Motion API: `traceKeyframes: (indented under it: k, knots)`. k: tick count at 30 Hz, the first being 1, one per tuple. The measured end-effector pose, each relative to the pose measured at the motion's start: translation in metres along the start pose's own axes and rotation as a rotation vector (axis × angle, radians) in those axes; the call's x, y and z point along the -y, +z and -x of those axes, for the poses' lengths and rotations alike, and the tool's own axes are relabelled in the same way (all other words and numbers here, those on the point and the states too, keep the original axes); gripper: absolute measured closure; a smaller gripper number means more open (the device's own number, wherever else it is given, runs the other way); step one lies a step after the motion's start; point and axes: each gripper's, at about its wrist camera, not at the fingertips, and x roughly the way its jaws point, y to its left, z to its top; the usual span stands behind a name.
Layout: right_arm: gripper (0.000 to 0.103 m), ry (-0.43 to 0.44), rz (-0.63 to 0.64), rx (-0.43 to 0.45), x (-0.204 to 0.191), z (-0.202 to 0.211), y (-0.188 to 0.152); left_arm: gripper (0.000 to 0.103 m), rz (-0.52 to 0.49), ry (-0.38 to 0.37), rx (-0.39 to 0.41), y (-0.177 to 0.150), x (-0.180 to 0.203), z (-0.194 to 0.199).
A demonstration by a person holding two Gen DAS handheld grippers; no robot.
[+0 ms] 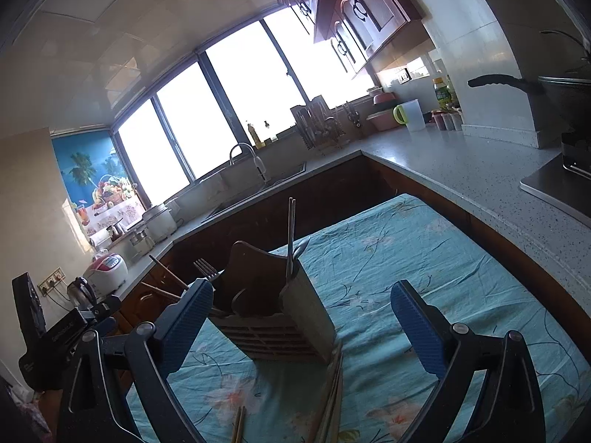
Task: Organize utensils
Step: 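Open both tools and lift them away from the holder, then grasp a wooden chopstick with the left tool while the right tool grasps another wooden chopstick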
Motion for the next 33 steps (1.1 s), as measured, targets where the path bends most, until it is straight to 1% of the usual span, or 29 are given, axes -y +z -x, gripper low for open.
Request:
traceKeyframes:
  k: [6,14,18,24,33]
  knots:
    - [0.005,-0.008,0.016,-0.014,-0.002,0.014,-0.017,0.023,0.001,0.024,-0.034,-0.025,-0.013,0.023]
    - [0.005,-0.027,0.064,-0.06,-0.006,0.028,-0.052,0.023,0.016,0.08,-0.113,-0.066,-0.039,0.043]
    - [0.005,-0.03,0.069,-0.086,-0.008,0.034,-0.066,0.023,0.027,0.113,-0.159,-0.089,-0.051,0.046]
    - [0.005,-0.042,0.078,-0.112,-0.008,0.04,-0.085,0.023,0.064,0.141,-0.22,-0.117,-0.07,0.046]
    - [0.005,-0.061,0.108,-0.163,-0.008,0.038,-0.107,0.023,0.055,0.168,-0.269,-0.135,-0.073,0.042]
